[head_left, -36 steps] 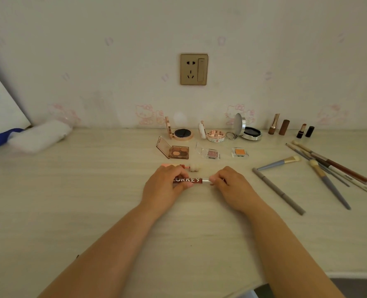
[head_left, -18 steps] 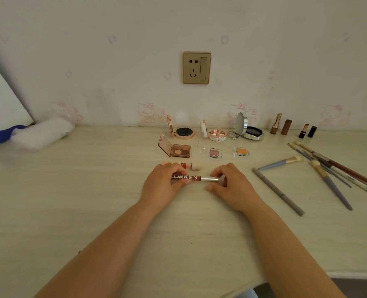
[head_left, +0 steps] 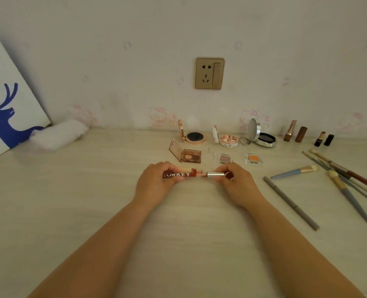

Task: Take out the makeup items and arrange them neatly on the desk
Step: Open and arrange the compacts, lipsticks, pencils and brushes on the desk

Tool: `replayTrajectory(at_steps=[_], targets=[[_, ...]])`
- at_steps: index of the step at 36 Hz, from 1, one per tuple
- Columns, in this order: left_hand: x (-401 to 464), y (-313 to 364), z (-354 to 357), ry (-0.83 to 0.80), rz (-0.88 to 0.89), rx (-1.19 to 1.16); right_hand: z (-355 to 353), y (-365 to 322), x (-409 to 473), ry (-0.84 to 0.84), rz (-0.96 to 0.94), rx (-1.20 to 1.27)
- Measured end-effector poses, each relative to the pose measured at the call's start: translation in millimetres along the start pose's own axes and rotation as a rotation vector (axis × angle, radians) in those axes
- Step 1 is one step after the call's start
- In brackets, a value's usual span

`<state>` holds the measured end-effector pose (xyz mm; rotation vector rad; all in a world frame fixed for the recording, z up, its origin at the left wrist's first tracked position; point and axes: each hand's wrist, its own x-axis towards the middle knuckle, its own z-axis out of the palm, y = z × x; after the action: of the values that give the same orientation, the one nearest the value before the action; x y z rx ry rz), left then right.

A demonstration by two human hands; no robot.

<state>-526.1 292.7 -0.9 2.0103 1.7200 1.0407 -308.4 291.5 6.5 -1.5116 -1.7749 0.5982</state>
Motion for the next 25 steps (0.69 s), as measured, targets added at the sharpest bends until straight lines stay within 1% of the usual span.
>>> replayTrajectory(at_steps=[6,13,25], targets=[[0,-5,3,-0.012,-0.006,0.012,2,3,0,-0.021,-0.01,-0.072],[4,-8,5,-0.091,-0.043,0.072,6,7,3,-0.063,-0.023,-0.179],[5,-8,5,-0.101,-0.062,0.078,6,10,5,-0.075,-0.021,-0.221]])
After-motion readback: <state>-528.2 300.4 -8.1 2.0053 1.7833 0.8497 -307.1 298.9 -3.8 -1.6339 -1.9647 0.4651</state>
